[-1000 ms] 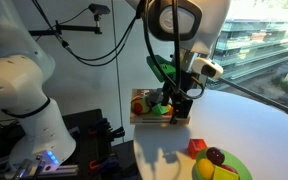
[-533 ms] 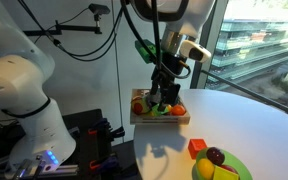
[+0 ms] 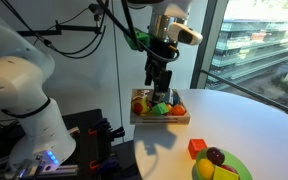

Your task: Put the plum plush toy in the green bowl

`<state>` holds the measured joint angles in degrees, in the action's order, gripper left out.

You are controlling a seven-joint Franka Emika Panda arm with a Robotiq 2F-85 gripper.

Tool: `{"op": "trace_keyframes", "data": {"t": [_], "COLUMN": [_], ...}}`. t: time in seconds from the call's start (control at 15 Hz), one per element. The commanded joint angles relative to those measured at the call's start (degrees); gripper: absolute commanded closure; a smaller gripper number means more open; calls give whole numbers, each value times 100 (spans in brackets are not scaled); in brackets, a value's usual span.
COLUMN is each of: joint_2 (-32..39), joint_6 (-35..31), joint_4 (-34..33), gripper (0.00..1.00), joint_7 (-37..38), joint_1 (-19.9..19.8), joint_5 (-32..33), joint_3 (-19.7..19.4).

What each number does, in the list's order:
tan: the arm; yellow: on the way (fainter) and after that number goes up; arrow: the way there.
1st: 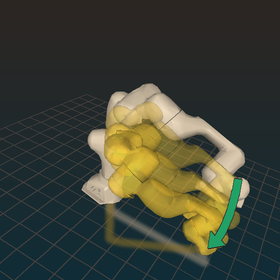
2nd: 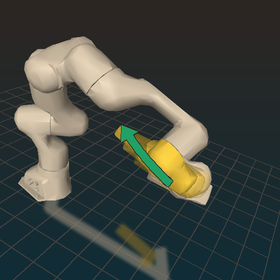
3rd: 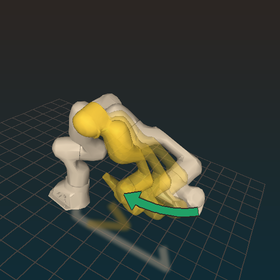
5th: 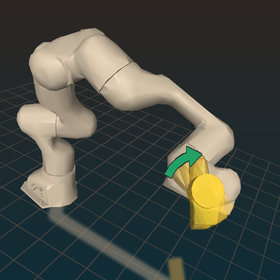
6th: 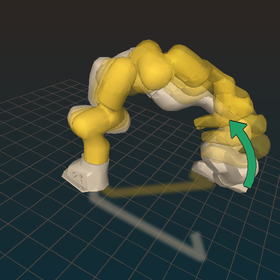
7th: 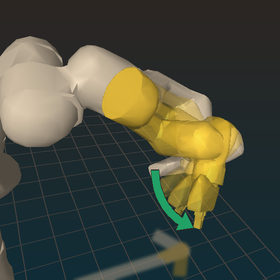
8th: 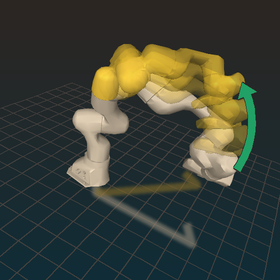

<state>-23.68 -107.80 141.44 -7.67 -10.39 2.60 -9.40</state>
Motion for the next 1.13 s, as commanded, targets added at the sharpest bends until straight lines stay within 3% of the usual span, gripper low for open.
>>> {"op": "trace_keyframes", "data": {"t": [0.0,0.53,1.07], "joint_2": [-582,-1340,-1229], "joint_6": [-66,-60,-42], "joint_4": [288,537,516], "gripper": [0,0,0], "joint_7": [120,107,71], "joint_1": [14,-36,28], "joint_5": [64,131,69], "joint_3": [21,12,-35]}}
